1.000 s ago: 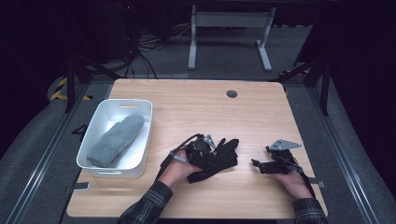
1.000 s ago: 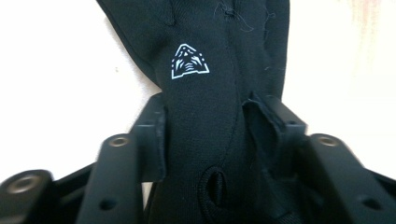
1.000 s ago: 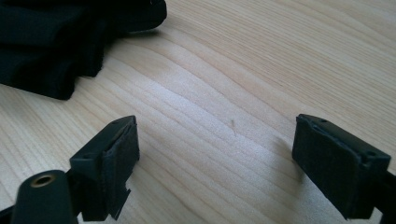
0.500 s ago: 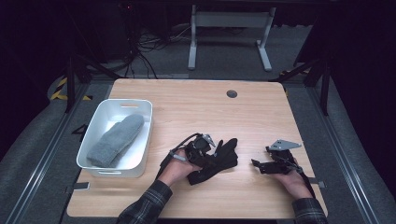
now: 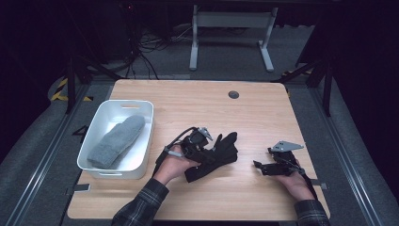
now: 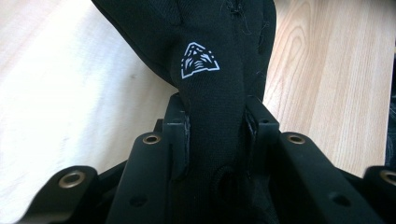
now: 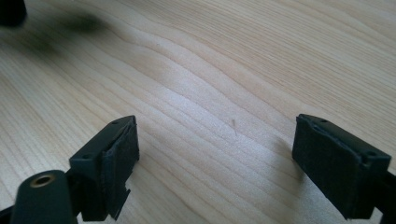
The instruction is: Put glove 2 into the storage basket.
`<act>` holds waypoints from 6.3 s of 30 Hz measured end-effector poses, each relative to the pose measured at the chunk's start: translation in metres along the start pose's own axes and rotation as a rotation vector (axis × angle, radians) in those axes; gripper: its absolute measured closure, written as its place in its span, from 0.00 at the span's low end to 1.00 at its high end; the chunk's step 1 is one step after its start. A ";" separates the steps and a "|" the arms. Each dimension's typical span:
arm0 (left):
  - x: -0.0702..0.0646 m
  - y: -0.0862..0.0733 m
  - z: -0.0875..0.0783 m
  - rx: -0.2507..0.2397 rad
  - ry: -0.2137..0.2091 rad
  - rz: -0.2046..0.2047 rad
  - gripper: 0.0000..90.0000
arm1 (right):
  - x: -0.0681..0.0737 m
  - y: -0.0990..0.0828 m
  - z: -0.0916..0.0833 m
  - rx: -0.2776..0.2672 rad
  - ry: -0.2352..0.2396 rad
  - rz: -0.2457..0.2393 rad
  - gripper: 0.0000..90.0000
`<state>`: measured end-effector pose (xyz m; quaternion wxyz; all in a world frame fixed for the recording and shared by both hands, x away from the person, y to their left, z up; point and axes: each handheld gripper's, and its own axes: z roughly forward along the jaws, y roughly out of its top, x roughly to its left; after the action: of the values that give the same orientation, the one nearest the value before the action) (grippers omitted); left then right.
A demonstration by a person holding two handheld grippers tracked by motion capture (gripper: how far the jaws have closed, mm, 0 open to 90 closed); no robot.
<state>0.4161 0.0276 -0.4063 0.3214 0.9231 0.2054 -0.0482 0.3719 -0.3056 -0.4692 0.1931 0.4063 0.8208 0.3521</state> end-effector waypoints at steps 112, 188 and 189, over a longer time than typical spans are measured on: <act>0.047 -0.098 -0.166 -0.278 0.352 -0.319 0.22 | 0.000 0.000 0.000 0.000 -0.001 0.004 0.17; -0.010 -0.070 0.040 -0.174 0.267 0.006 0.11 | 0.002 0.001 0.001 0.000 0.017 -0.019 0.17; -0.010 -0.070 0.040 -0.174 0.267 0.006 0.11 | 0.002 0.001 0.001 0.001 0.017 -0.019 0.17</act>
<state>0.3797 0.0487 -0.4759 0.3701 0.8906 0.2470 0.0937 0.3718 -0.3036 -0.4692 0.1893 0.3957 0.8263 0.3534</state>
